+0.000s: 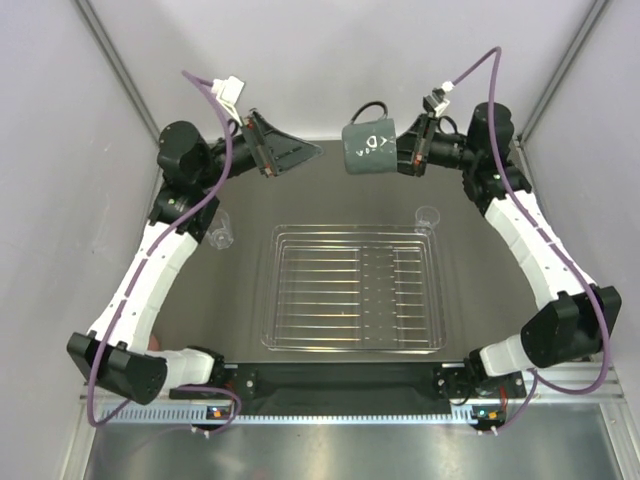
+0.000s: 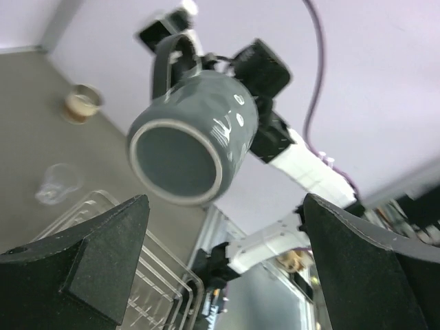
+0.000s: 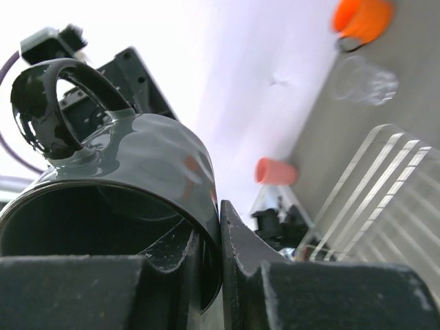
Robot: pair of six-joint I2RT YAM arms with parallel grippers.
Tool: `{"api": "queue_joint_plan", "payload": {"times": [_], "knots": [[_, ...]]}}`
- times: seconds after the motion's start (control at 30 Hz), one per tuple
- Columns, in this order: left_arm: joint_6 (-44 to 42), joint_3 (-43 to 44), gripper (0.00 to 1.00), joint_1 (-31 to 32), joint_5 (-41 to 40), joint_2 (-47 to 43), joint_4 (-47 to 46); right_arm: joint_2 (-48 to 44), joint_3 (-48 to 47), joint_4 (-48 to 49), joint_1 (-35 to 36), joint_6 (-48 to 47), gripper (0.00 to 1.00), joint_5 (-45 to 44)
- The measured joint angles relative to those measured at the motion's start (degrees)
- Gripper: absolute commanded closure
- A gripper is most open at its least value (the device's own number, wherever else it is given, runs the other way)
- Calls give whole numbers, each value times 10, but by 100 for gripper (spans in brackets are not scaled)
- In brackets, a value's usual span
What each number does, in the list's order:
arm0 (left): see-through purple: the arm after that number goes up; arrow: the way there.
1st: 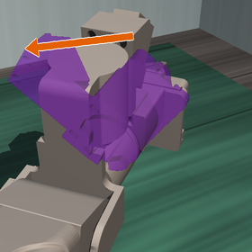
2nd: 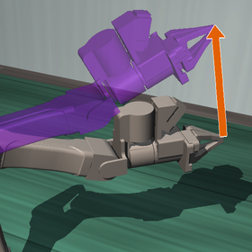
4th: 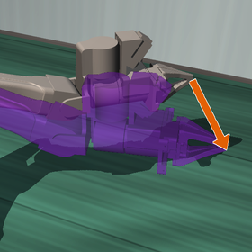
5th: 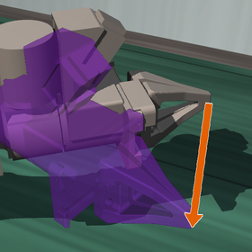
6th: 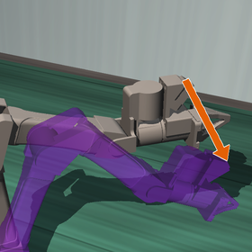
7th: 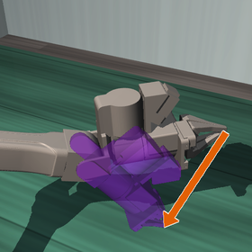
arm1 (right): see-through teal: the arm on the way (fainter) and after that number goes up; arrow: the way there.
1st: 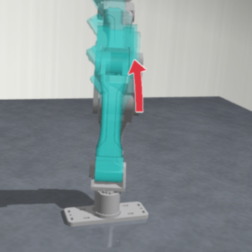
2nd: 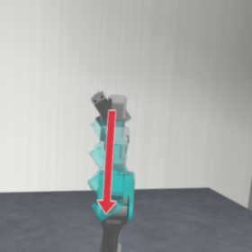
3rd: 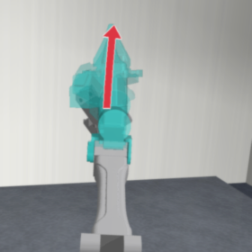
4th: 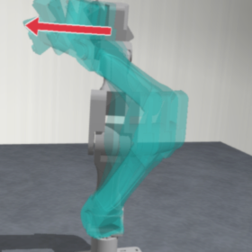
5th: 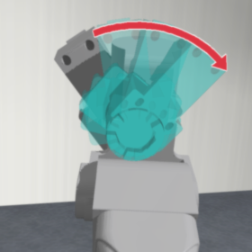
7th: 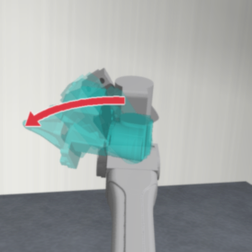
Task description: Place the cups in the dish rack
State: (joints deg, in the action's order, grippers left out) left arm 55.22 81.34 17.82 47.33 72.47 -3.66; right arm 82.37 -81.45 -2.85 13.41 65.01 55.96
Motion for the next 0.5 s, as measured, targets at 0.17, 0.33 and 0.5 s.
{"api": "queue_joint_plan", "payload": {"times": [0.17, 0.33, 0.5], "knots": [[29, 3, 1, 47, 18, 31, -75, -16, 20, 83, 28, 84, 100, 17], [32, 1, 1, 69, 17, 37, -92, -25, 36, 165, 37, 157, 100, 29], [33, 0, 1, 77, 14, 37, -113, -25, 43, 192, 53, 182, 100, 39]]}}
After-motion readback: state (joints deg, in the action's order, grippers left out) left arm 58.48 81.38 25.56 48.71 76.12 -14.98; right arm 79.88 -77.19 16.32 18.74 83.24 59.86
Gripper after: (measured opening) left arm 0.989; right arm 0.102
